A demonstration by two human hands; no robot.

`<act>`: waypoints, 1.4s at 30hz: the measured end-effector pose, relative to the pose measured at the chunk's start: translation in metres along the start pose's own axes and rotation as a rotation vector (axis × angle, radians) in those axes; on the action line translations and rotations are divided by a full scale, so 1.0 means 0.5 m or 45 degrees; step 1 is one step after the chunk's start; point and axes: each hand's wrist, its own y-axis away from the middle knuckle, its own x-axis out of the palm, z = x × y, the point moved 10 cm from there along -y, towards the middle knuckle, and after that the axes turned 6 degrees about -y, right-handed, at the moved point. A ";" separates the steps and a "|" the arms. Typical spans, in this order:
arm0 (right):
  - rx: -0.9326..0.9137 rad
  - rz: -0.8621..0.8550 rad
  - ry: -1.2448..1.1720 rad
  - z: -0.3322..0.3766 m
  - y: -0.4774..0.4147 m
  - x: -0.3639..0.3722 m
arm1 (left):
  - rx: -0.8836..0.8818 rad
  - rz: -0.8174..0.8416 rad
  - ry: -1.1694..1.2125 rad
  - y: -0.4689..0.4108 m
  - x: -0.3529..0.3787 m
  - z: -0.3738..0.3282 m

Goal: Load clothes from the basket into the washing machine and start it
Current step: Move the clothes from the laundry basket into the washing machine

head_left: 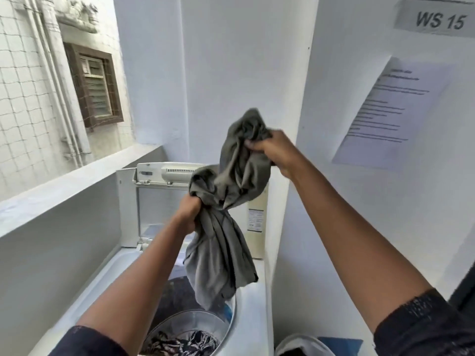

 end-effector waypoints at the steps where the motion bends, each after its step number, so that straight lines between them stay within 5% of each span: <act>1: 0.079 0.080 0.059 -0.057 0.006 0.036 | -0.005 -0.012 -0.009 -0.004 -0.018 0.003; 11: 0.539 0.529 0.343 -0.459 0.084 0.328 | 0.054 0.002 -0.216 -0.029 -0.118 0.094; 21: 0.680 0.158 0.222 -0.658 0.094 0.425 | -0.093 0.192 -0.710 -0.087 -0.140 0.336; 28: 0.937 0.278 0.235 -0.811 0.126 0.493 | -0.363 0.288 -0.874 -0.095 -0.169 0.508; 34: 0.848 0.414 0.485 -0.838 0.137 0.482 | -0.339 0.296 -1.032 -0.081 -0.127 0.539; 42: 0.551 -0.005 0.604 -0.705 0.162 0.215 | -0.068 0.114 -0.771 0.004 0.098 0.423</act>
